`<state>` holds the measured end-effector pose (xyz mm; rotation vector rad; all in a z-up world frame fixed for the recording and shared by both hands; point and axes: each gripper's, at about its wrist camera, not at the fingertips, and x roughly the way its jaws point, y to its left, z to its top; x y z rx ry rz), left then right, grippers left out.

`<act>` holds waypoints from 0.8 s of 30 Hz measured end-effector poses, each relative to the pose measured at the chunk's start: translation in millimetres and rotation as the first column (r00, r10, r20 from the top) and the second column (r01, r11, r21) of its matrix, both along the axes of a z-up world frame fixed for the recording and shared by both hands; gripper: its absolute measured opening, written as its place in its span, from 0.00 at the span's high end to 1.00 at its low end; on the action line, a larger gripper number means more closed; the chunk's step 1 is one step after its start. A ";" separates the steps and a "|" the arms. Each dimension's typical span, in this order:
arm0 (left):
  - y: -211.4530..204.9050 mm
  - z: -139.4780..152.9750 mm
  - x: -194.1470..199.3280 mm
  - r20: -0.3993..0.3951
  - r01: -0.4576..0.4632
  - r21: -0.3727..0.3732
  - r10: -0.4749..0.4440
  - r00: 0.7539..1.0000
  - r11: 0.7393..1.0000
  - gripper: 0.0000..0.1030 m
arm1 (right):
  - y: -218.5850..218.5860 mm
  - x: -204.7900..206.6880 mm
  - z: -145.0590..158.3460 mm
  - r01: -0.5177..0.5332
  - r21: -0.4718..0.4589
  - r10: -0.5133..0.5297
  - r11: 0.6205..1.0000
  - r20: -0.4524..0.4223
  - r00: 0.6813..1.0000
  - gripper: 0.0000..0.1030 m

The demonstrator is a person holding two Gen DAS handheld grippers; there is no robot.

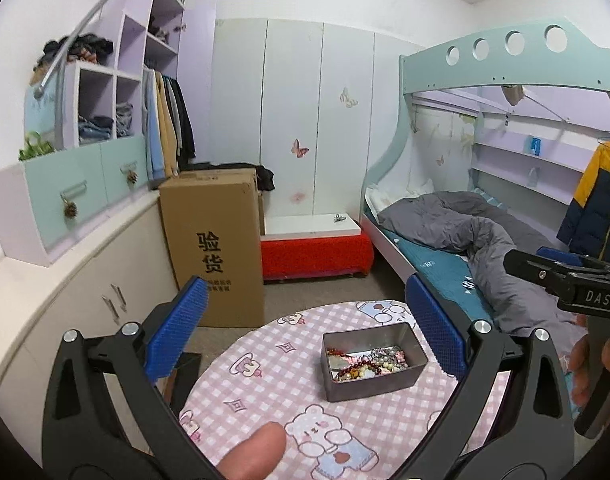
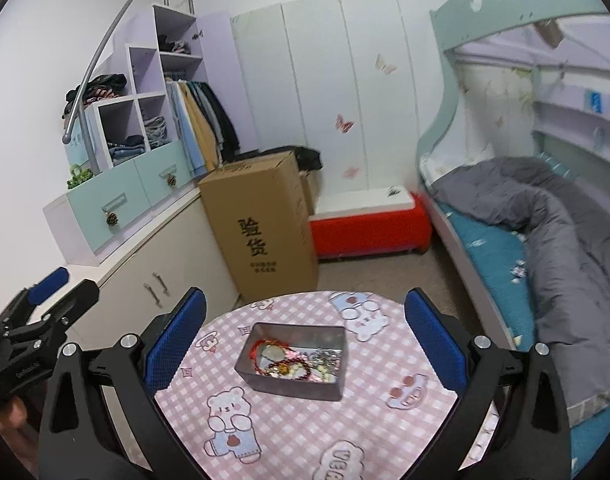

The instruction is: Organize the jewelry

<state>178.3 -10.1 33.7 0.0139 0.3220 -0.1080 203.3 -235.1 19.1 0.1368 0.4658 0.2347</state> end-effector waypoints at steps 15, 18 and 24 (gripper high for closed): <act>6.2 13.5 -86.5 0.088 -0.092 -0.057 0.097 0.991 0.994 0.06 | 10.3 -84.8 -0.9 0.088 -0.083 -0.080 0.993 0.089 0.993 0.07; 4.8 13.6 -97.1 0.113 -0.100 -0.031 0.103 0.988 0.995 0.06 | 14.9 -95.5 -2.3 0.099 -0.100 -0.088 0.990 0.109 0.990 0.07; 2.2 7.0 -116.0 0.143 -0.099 -0.010 0.099 0.985 0.995 0.06 | 24.9 -117.5 -3.8 0.109 -0.124 -0.090 0.986 0.149 0.985 0.07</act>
